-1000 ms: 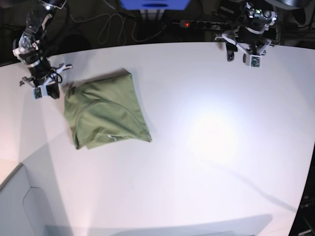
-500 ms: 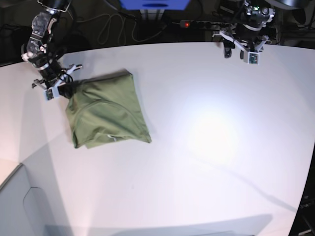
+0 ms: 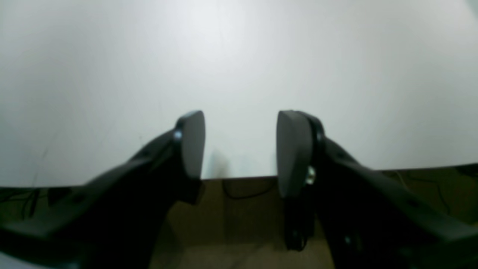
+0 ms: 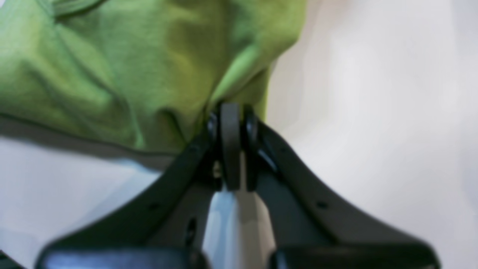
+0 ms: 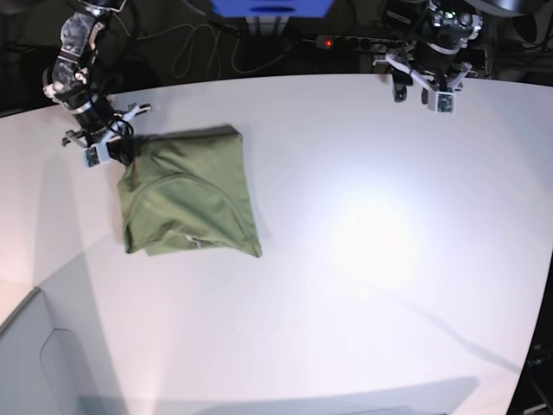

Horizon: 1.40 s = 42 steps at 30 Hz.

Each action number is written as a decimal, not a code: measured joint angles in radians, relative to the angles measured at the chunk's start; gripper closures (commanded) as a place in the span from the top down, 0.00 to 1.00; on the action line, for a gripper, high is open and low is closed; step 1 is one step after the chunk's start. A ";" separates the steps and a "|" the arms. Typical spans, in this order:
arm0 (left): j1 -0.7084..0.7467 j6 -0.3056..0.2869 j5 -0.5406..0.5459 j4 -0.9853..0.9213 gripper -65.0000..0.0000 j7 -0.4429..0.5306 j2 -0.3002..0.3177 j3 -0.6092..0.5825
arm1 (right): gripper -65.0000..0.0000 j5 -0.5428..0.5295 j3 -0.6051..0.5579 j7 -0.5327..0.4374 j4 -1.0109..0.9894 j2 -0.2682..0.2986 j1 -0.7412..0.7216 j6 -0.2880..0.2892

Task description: Fold the T-shirt properly

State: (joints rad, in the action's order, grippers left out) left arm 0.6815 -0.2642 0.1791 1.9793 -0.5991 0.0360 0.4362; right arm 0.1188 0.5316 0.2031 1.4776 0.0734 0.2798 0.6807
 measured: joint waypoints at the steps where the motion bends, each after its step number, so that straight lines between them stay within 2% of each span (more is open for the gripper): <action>1: 0.001 -0.003 0.000 0.000 0.45 -0.001 0.000 0.000 | 0.00 0.001 0.002 0.003 0.011 -0.002 0.008 0.000; 4: 0.029 -0.003 0.000 0.000 0.37 0.003 0.001 0.000 | 0.00 0.016 0.004 0.024 0.090 -0.006 0.065 0.001; 6: 0.054 -0.003 -0.003 0.016 0.26 0.000 0.002 0.000 | 0.00 0.014 0.005 0.023 0.177 -0.016 0.133 0.002; 11: 0.089 -0.003 0.000 0.034 0.00 0.005 -0.019 0.000 | 0.00 0.014 0.028 0.029 0.359 -0.087 0.258 0.003; 15: 0.147 -0.003 -0.003 0.034 0.00 0.012 -0.066 0.002 | 0.00 0.005 0.029 0.037 0.479 -0.117 0.374 0.004; 18: 0.241 -0.003 -0.003 0.034 0.00 0.003 -0.114 0.004 | 0.00 0.012 0.025 0.097 0.518 -0.135 0.507 0.010; 22: 0.270 -0.003 -0.003 -0.034 0.00 0.015 -0.112 0.007 | 0.00 0.010 -0.016 0.126 0.466 -0.143 0.558 0.008; 25: 0.196 -0.008 -0.009 -0.193 0.00 0.028 -0.103 0.005 | 0.00 0.003 -0.050 0.100 0.345 -0.142 0.543 0.007; 30: 0.061 0.002 -0.003 -0.506 0.00 0.204 -0.061 -0.012 | 0.00 0.020 -0.056 0.120 0.075 -0.123 0.465 0.009; 32: 0.007 0.003 -0.016 -0.644 0.00 0.225 -0.019 -0.047 | 0.00 0.013 -0.056 0.108 -0.019 -0.108 0.416 0.006; 33: -0.016 -0.010 -0.005 -0.714 0.00 0.266 0.006 -0.066 | 0.00 0.008 -0.056 0.098 -0.066 -0.101 0.397 0.006; 35: -0.076 0.004 -0.010 -0.883 0.00 0.332 0.050 -0.104 | 0.00 0.011 -0.071 0.071 -0.161 -0.082 0.371 0.005; 38: -0.182 0.002 -0.006 -1.158 0.00 0.459 0.102 -0.146 | 0.00 0.047 -0.176 -0.005 -0.298 -0.037 0.343 -0.054; 40: -0.249 0.010 0.000 -1.349 0.00 0.569 0.126 -0.193 | 0.00 0.094 -0.255 -0.056 -0.388 -0.030 0.306 -0.140; 42: -0.319 0.006 -0.011 -1.512 0.00 0.628 0.145 -0.245 | 0.00 0.134 -0.304 -0.088 -0.457 -0.039 0.264 -0.247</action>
State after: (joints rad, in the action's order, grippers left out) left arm 0.3630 -0.2581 0.1684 0.4671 0.0284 0.1814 0.1913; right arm 0.2531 0.2272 0.1150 1.0203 0.0349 0.5438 0.4335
